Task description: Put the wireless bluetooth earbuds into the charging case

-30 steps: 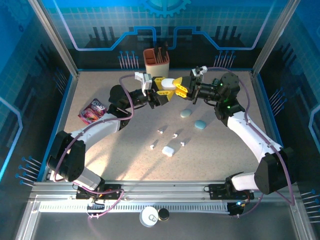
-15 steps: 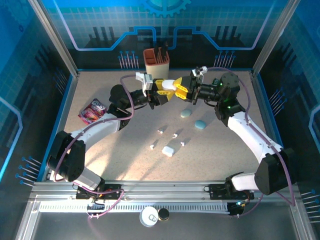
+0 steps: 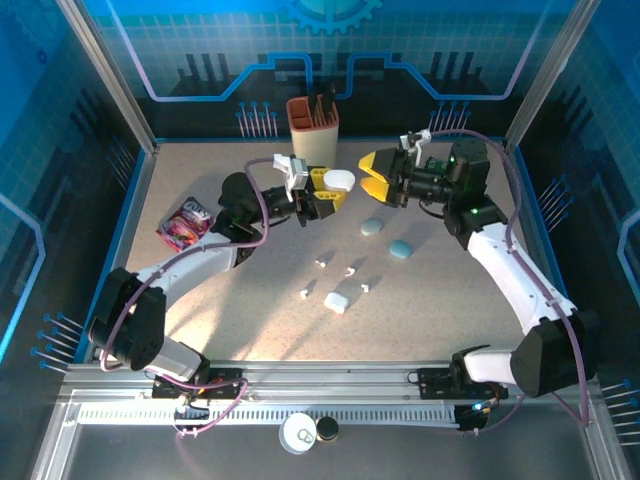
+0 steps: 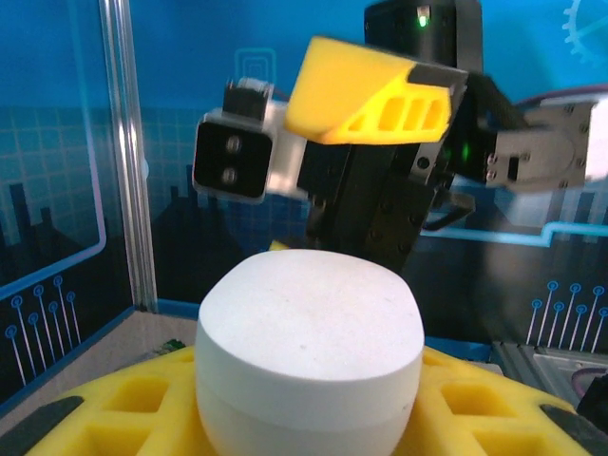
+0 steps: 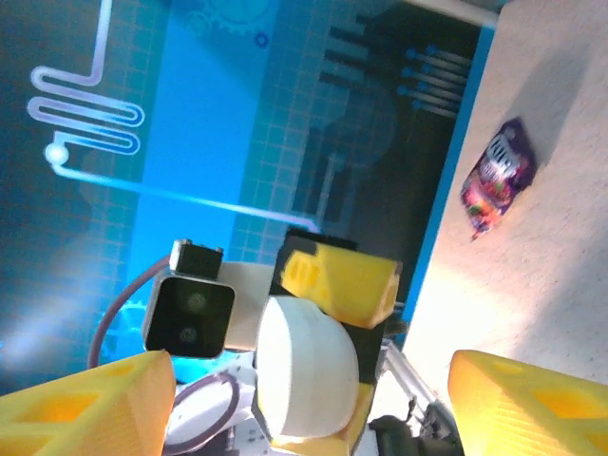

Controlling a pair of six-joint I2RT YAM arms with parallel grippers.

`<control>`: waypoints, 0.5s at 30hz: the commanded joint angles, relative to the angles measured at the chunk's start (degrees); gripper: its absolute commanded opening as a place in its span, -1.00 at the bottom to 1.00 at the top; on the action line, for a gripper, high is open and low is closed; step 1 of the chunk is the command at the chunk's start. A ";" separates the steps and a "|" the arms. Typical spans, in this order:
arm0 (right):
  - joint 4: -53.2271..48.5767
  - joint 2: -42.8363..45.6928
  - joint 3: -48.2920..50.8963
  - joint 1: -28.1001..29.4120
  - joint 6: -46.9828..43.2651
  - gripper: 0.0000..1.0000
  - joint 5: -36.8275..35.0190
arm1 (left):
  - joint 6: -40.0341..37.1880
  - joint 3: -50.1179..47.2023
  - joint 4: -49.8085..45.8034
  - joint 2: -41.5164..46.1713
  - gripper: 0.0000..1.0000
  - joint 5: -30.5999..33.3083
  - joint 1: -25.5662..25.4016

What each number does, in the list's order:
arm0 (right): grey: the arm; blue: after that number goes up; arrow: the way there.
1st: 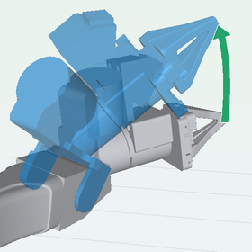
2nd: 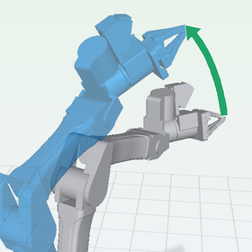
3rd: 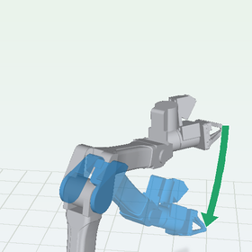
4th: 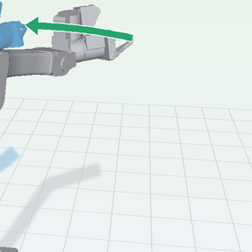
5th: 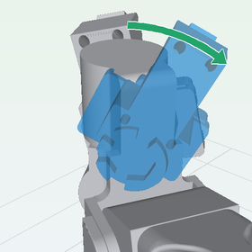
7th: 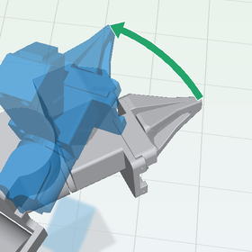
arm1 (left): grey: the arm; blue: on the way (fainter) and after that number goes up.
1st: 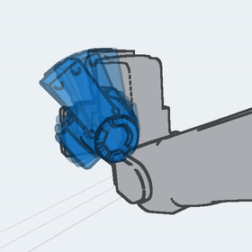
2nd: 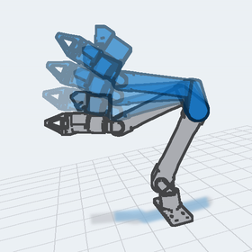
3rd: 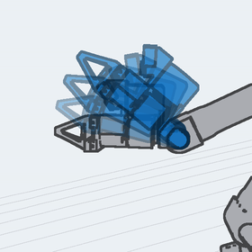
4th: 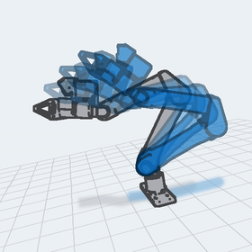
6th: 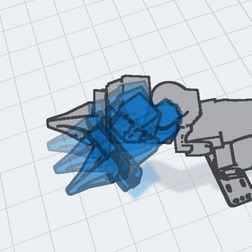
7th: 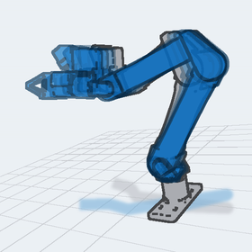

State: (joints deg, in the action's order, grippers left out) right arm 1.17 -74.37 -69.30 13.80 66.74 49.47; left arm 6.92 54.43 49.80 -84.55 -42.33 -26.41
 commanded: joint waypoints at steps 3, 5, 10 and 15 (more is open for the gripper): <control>-30.40 3.80 -10.91 2.27 -35.81 0.54 -13.25 | -3.07 -1.66 -3.21 4.31 -0.15 -0.57 -0.19; -34.44 3.77 -13.17 4.01 -42.29 0.55 -16.97 | -3.56 -2.16 -4.81 5.20 -0.14 -0.69 -0.22; -35.54 4.76 -13.50 9.44 -55.37 0.60 -24.64 | -3.76 -2.95 -6.09 6.58 -0.14 -0.89 -0.19; -37.81 3.73 -15.18 13.74 -61.02 0.62 -30.66 | -4.71 -3.22 -8.05 7.54 -0.12 -1.56 -0.22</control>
State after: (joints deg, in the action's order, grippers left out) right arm -32.40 -70.02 -82.30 25.65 14.35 25.06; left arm 3.90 52.23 43.03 -78.89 -42.39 -26.41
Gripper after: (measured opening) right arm 0.806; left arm 0.440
